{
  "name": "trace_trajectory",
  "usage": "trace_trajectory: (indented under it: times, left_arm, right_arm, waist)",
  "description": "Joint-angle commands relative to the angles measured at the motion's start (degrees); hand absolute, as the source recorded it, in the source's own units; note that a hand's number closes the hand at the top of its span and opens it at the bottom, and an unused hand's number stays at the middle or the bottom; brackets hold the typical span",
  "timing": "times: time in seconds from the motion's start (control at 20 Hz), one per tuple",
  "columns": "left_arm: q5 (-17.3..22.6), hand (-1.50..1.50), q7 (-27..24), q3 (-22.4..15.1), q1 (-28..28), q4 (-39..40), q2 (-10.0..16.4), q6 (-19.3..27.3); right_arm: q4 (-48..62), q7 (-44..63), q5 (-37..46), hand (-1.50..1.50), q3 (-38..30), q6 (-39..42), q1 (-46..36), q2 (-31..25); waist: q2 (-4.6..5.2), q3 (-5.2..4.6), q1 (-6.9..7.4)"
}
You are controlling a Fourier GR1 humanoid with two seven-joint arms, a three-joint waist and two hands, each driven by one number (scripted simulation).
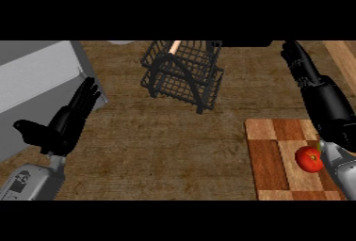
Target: Pick the lemon from the cutting board and place it in the tiered basket
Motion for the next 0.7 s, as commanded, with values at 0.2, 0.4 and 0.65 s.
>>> trace_trajectory:
  times: [0.2, 0.4, 0.65]
  left_arm:
    - [-4.88, 0.0, -1.45, -2.73, 0.52, 1.36, -1.62, 0.12]
    - [-4.32, 0.0, -4.27, -4.5, 3.04, 3.67, -3.44, -3.04]
    - [-7.47, 0.0, -4.26, -4.88, 1.69, 7.34, -7.87, -1.67]
  right_arm:
    - [18.25, -1.72, -5.54, -1.5, -9.07, -1.9, 6.25, 4.07]
    - [30.24, -4.73, -5.23, -1.5, -11.9, -5.49, 6.85, 7.78]
    - [34.58, -21.04, -2.94, -1.5, -15.61, -2.05, 5.08, 6.5]
  waist:
    - [0.46, 0.26, 0.44]
    - [0.81, 0.28, 1.38]
    - [-0.03, 0.12, 0.3]
